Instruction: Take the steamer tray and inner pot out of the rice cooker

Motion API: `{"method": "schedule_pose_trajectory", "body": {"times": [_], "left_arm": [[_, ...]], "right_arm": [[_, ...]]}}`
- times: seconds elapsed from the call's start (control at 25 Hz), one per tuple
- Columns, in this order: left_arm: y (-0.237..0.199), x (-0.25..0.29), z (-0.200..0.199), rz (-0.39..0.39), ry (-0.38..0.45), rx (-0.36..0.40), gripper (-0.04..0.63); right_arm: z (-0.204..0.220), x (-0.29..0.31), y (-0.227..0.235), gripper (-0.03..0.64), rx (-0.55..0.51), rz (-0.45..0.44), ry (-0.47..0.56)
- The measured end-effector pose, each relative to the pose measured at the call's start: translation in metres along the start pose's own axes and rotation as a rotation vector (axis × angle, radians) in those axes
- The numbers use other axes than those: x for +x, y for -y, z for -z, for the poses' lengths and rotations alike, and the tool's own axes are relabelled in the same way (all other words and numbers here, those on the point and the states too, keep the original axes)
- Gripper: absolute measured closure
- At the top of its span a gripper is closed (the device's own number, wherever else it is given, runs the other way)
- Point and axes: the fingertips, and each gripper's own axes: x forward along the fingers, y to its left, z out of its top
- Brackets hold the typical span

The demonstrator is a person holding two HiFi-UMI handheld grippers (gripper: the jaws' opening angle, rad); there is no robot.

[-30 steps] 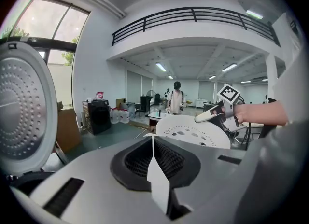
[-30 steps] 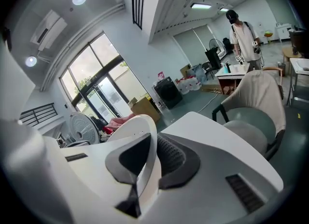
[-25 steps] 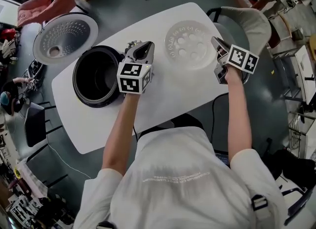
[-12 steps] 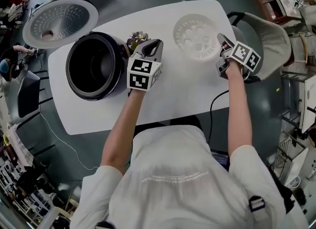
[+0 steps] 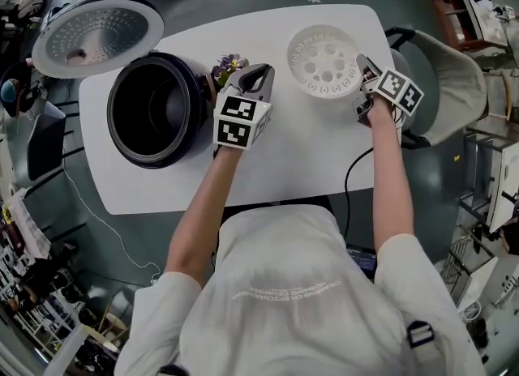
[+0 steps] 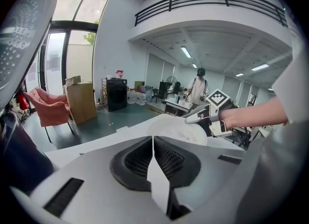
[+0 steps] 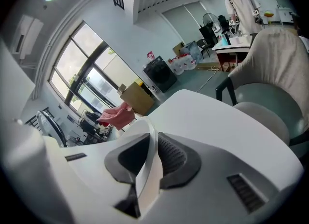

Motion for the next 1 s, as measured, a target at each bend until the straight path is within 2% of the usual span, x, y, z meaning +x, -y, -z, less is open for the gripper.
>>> {"method": "schedule_pose_trajectory", "body": {"times": [0.32,0.44,0.56,0.64,0.76,1.0], "left_arm": [[-0.001,-0.003,0.003,-0.003,-0.008,0.005,0.572],[0.003,-0.007,0.001,0.001,-0.009,0.014,0.572],[0.008,-0.016,0.000,0.008,-0.009,0.025,0.572],[0.012,-0.022,-0.004,0.013,0.004,0.024,0.572],[0.016,-0.033,-0.012,0.023,0.031,0.026,0.572],[0.026,-0.063,-0.017,0.044,0.071,0.045,0.572]], "right_arm": [[0.016,0.014,0.008,0.541,0.053,-0.026,-0.007],[0.020,0.014,0.015,0.472,0.077,-0.022,0.004],[0.023,0.004,0.025,0.417,0.050,0.009,0.010],[0.022,-0.008,0.032,0.400,-0.017,0.068,0.012],[0.013,-0.036,0.028,0.400,-0.196,0.167,0.040],[0.009,-0.082,-0.025,0.445,-0.397,0.165,0.098]]}}
